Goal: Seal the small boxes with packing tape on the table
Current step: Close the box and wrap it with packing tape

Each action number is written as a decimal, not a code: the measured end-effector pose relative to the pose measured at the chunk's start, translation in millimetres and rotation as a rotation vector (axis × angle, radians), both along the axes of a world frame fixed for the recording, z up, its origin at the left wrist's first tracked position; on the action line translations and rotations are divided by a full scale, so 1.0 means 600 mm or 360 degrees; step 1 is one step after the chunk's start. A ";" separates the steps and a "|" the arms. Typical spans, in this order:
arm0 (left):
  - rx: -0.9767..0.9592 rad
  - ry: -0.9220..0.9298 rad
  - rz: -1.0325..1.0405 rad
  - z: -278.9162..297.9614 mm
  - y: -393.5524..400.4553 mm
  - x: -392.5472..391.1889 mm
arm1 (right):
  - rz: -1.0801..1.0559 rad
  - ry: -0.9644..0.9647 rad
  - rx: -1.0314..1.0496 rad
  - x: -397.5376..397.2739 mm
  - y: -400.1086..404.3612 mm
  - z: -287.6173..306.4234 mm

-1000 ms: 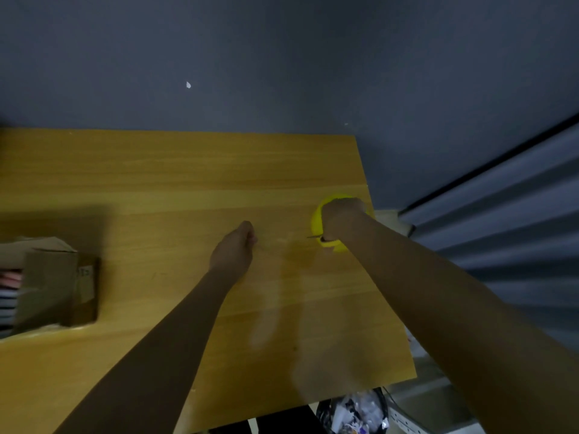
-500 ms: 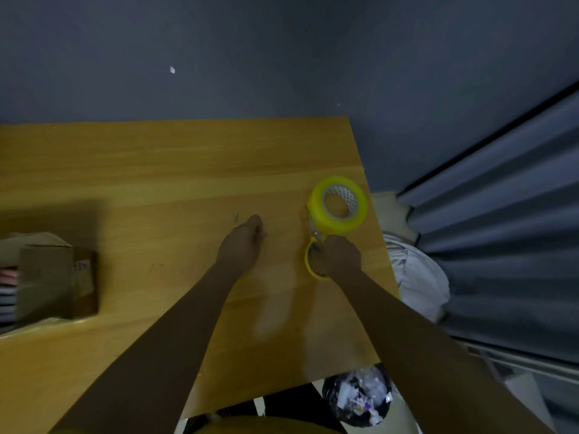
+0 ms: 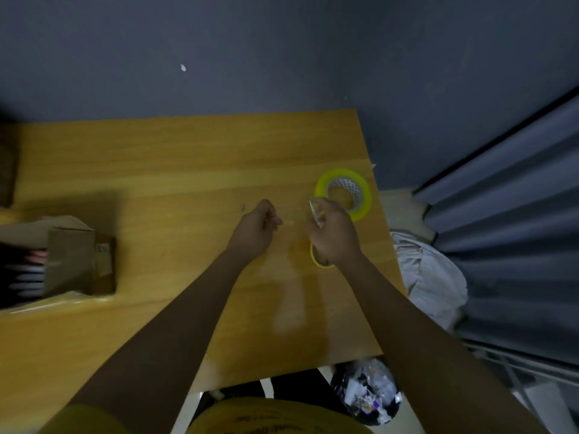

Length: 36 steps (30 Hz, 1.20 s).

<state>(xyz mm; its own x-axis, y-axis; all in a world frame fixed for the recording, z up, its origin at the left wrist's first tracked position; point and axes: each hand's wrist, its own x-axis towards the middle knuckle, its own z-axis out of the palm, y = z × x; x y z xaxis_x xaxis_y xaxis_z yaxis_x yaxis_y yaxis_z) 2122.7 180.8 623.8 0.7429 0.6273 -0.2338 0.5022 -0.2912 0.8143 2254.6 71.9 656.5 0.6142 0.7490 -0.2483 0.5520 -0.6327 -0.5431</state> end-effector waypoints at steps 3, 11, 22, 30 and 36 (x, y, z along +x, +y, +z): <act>-0.0040 -0.0126 0.0068 0.031 -0.001 -0.014 | -0.0220 0.0665 0.0255 -0.018 0.021 0.020; -0.0046 -0.0180 0.0361 0.104 0.014 -0.121 | -0.0403 0.1031 0.0662 -0.054 0.059 0.038; -0.0026 -0.0312 0.0864 0.161 0.083 -0.330 | -0.0176 0.0910 0.0922 -0.280 0.171 0.097; -0.0143 -0.0402 0.0875 0.174 0.165 -0.549 | -0.0297 0.0859 0.1027 -0.514 0.230 0.105; -0.0093 -0.0377 0.0791 0.184 0.212 -0.674 | -0.0277 0.0783 0.1011 -0.651 0.256 0.109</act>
